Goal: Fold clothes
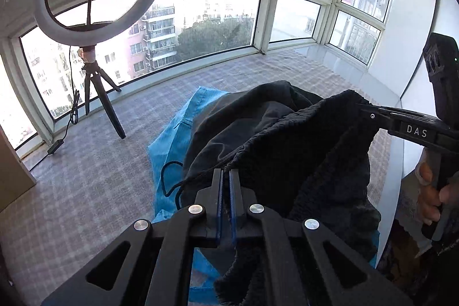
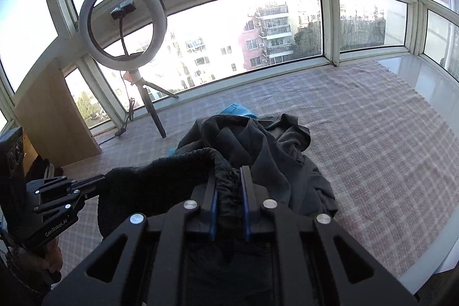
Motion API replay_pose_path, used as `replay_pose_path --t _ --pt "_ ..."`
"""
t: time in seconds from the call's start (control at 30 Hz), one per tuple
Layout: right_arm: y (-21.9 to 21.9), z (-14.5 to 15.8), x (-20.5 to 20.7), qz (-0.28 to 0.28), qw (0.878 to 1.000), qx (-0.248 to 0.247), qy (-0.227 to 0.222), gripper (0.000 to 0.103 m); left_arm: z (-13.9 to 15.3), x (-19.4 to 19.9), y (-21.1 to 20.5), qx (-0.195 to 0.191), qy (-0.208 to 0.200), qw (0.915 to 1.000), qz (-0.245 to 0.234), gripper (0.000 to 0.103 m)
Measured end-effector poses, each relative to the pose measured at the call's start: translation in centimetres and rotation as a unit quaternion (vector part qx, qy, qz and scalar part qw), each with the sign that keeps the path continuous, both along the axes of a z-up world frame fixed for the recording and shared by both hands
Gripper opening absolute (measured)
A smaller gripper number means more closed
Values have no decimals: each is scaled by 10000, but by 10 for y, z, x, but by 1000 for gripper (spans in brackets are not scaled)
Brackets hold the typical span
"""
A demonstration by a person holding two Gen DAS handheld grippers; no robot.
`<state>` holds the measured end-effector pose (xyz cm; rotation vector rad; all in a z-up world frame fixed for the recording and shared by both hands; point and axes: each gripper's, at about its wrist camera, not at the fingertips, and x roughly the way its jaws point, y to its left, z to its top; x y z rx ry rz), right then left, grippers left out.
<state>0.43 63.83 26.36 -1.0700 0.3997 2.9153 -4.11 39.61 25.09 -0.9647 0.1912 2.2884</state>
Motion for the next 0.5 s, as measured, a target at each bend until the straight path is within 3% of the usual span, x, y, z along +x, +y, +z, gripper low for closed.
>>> replay_pose_path --t 0.23,0.37,0.5 --pt "-103 93 2 943 9910 3 946 13 63 28 -122 516 695 9942 645 3" --pt "-190 127 -1 1744 9754 2 1345 13 61 54 -207 748 748 9847 1384 3" --pt "-294 147 -20 2693 9521 119 1443 13 50 90 -286 895 755 9674 2246 3"
